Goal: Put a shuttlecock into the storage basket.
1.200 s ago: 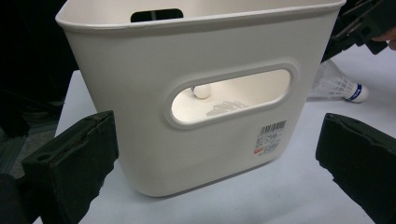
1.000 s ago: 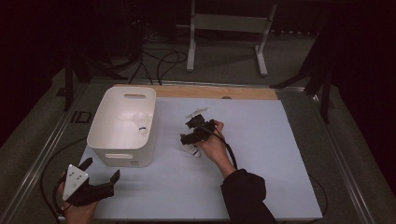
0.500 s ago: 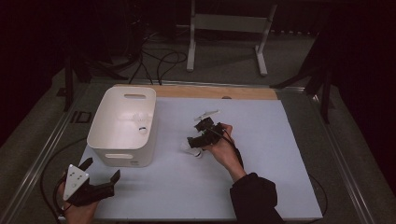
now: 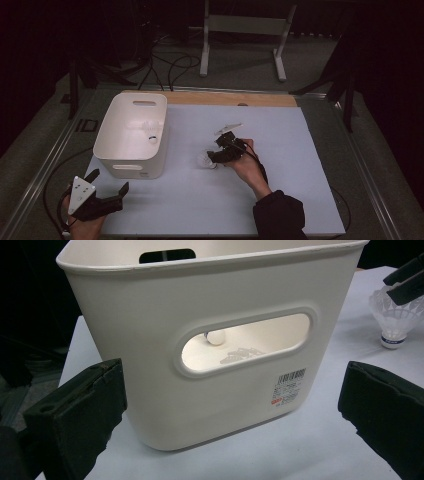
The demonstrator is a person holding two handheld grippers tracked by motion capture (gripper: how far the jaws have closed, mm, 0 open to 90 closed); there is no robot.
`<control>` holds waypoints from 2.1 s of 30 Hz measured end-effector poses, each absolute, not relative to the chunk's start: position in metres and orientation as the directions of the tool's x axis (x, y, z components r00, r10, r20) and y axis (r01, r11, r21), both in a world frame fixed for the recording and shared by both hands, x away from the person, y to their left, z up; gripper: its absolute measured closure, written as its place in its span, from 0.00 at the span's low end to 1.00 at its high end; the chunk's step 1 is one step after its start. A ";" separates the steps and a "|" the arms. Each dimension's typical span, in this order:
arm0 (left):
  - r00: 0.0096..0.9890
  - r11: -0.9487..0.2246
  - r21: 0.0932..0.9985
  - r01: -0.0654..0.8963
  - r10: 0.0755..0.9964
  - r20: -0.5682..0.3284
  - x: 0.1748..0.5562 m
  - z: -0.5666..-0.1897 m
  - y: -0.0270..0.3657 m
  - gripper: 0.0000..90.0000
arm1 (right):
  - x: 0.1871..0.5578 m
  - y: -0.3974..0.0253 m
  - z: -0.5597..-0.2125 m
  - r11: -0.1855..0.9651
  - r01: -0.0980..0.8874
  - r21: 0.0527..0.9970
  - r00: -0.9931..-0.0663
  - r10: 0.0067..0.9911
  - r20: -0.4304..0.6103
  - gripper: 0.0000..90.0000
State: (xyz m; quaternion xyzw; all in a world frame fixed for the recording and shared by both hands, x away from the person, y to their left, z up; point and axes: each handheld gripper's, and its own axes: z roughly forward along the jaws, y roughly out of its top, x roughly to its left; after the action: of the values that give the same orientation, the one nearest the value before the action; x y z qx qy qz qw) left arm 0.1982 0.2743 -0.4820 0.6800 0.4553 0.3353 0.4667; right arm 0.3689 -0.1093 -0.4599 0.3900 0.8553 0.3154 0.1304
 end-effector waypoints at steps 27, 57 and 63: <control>0.359 -0.148 0.941 0.304 0.933 0.030 0.198 -0.482 0.274 0.00 | 0.368 -0.116 -0.461 0.510 0.586 0.630 -0.694 0.717 0.065 0.99; 0.359 -0.148 0.941 0.304 0.933 0.031 0.198 -0.482 0.274 0.00 | 0.365 -0.119 -0.450 0.466 0.567 0.680 -0.670 0.740 0.051 0.99; 0.359 -0.149 0.941 0.303 0.933 0.032 0.198 -0.482 0.274 0.00 | 0.365 -0.120 -0.447 0.456 0.558 0.693 -0.667 0.743 0.049 0.99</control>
State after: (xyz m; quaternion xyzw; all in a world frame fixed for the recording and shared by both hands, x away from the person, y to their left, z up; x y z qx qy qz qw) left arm 0.1978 0.2744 -0.4818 0.6789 0.4552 0.3367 0.4674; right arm 0.3646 -0.1199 -0.4469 0.3860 0.8430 0.3509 0.1315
